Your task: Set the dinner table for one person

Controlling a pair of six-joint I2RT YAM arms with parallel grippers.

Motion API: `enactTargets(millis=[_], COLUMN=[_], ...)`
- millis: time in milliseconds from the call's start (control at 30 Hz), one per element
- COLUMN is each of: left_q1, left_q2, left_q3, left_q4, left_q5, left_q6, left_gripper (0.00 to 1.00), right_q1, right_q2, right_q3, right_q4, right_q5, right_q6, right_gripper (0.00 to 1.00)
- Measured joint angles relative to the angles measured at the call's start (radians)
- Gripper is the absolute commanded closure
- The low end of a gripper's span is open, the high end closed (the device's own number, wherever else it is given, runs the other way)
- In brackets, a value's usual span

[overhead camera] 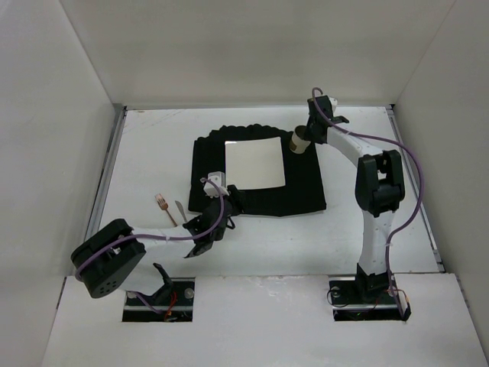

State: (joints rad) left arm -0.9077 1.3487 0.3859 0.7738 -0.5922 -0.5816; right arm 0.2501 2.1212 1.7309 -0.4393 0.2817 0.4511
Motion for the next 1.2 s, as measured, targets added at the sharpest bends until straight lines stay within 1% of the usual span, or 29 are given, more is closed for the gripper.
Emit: enactTargets(millis=[133,233,333,433,567,700,833,867,933,1033,1100,1133,1200], left_q1=[0.005,0.009,0.013,0.013,0.022,0.026,0.027,0.028,0.031,0.043,0.060,0.071,0.097], left_q2=[-0.019,-0.023,-0.024,-0.024,-0.029,-0.039,-0.039,-0.039,-0.040,-0.058,-0.087,-0.107,-0.155], left_q3=[0.000,0.000,0.000,0.000,0.000,0.000,0.000,0.000,0.000,0.000,0.003,0.008,0.023], left_q4=[0.000,0.000,-0.002,-0.011,-0.042,-0.059,-0.065,-0.066,-0.070,-0.101,-0.146,-0.182,-0.270], left_q5=[0.000,0.000,0.000,-0.001,-0.001,-0.005,-0.005,-0.005,-0.006,-0.006,-0.007,-0.007,-0.009], left_q6=[-0.002,-0.003,-0.003,-0.004,-0.014,-0.026,-0.030,-0.030,-0.030,-0.032,-0.040,-0.048,-0.065], left_gripper=[0.53,0.53,0.53,0.53,0.53,0.53,0.53,0.53,0.53,0.55,0.59,0.62,0.73], right_q1=[0.000,0.000,0.000,0.000,-0.005,-0.014,-0.020,-0.021,-0.021,-0.015,-0.001,0.012,0.053], right_q2=[-0.002,-0.018,-0.066,-0.150,-0.259,-0.291,-0.288,-0.288,-0.293,-0.341,-0.417,-0.463,-0.574], right_q3=[-0.024,-0.062,-0.121,-0.188,-0.226,-0.226,-0.257,-0.269,-0.301,-0.388,-0.470,-0.509,-0.594], right_q4=[0.008,0.018,0.031,0.055,0.080,0.126,0.138,0.140,0.148,0.170,0.187,0.195,0.240], right_q5=[0.002,0.003,0.003,0.002,-0.004,-0.027,-0.035,-0.036,-0.035,-0.026,-0.006,0.003,0.016], right_q6=[-0.002,0.003,0.006,0.011,0.014,0.014,0.019,0.020,0.027,0.043,0.055,0.061,0.072], right_gripper=[0.61,0.52,0.48,0.44,0.44,0.46,0.51,0.54,0.60,0.77,0.85,0.88,0.89])
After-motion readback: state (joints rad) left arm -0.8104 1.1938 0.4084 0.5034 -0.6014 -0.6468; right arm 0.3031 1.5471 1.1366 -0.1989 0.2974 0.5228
